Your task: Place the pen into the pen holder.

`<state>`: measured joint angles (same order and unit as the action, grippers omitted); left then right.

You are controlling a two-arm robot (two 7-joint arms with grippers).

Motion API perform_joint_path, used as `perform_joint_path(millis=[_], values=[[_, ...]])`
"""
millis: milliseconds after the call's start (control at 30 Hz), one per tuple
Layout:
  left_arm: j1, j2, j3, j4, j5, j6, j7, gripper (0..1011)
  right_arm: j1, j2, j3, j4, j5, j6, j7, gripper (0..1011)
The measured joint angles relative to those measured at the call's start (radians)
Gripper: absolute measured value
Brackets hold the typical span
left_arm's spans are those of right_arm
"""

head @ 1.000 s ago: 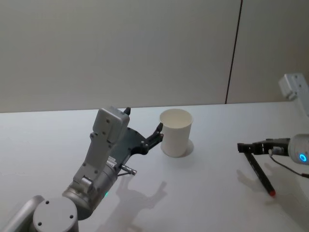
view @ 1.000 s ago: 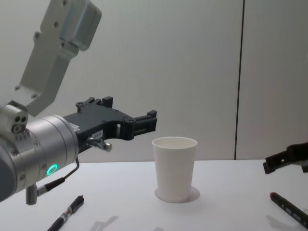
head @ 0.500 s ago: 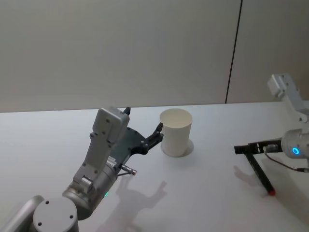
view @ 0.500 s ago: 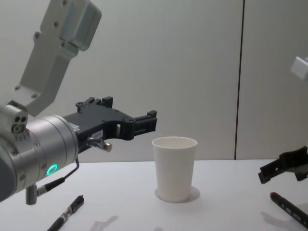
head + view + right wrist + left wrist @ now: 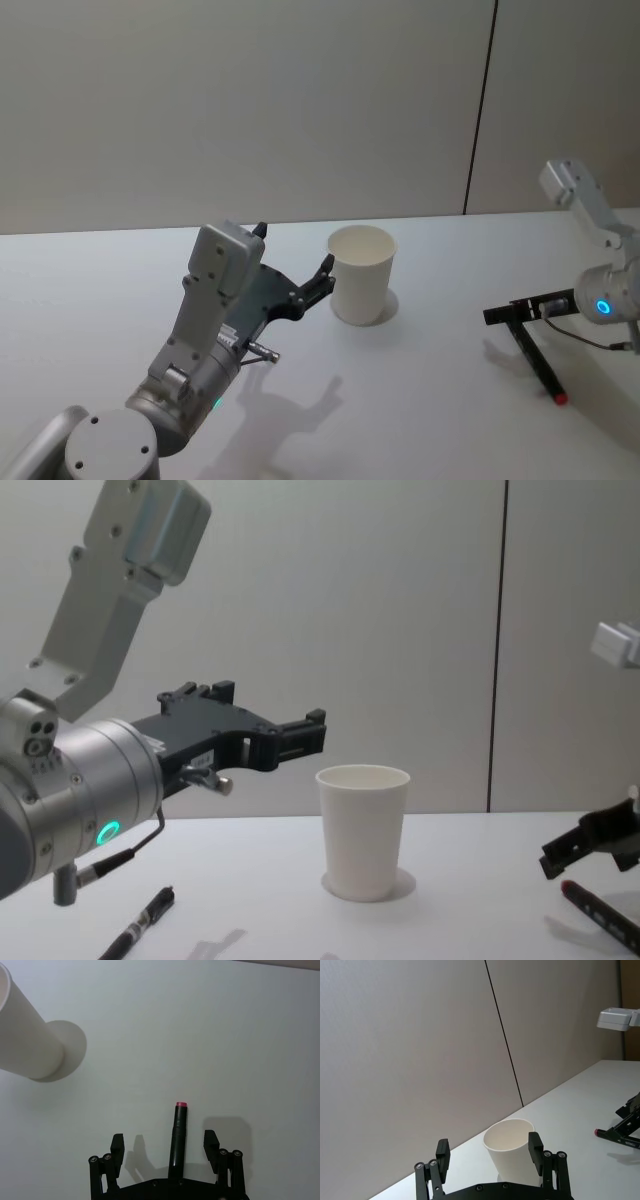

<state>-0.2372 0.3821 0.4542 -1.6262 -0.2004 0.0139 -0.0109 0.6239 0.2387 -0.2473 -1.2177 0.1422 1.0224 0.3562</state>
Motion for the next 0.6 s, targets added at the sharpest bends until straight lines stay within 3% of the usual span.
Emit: perform_joint_path(millis=[600], values=[[0.000,0.000,0.000,0.000,0.000,0.000,0.000,1003,0.026,-0.005,0.000,0.071,-0.031,-0.028,0.010,1002]])
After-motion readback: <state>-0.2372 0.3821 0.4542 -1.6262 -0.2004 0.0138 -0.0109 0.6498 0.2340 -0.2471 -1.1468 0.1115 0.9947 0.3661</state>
